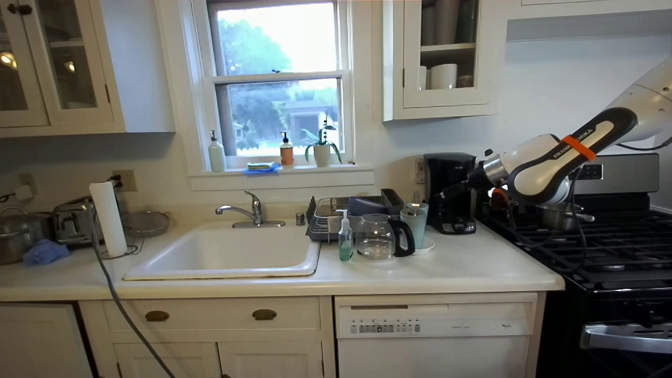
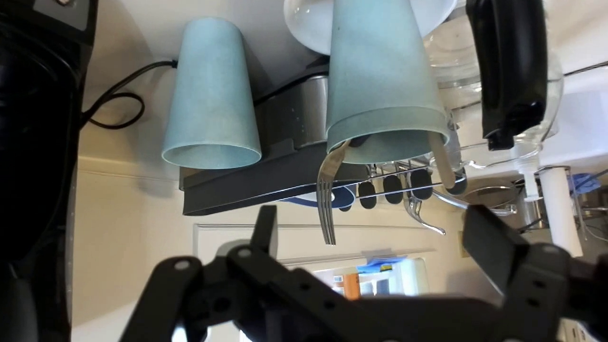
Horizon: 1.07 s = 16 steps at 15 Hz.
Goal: Take the fork out of the cup
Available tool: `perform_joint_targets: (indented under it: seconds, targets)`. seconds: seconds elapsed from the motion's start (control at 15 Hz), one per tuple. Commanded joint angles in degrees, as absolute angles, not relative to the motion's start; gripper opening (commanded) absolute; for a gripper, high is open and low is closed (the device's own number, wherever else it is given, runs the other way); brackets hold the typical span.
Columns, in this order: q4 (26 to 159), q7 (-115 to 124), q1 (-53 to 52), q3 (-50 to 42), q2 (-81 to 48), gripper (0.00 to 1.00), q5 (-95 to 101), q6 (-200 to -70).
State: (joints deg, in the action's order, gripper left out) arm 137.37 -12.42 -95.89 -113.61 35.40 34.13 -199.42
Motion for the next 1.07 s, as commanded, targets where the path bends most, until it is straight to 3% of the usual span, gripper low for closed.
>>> perform_joint_targets:
  seconds: [0.0, 0.67, 0.8, 0.93, 1.0]
  targets:
    - [130.7, -20.8, -100.8, -114.8, 44.5, 1.0, 30.5, -197.9]
    - [122.2, -28.4, -106.6, -115.5, 53.7, 0.99, 29.2, -195.6]
    - [121.0, -28.7, -107.9, -116.5, 53.7, 0.88, 28.7, -195.8]
    - [120.0, -28.9, -109.2, -117.7, 53.6, 0.71, 28.4, -195.9]
    - [119.6, -28.9, -109.8, -118.4, 53.4, 0.69, 28.2, -196.0]
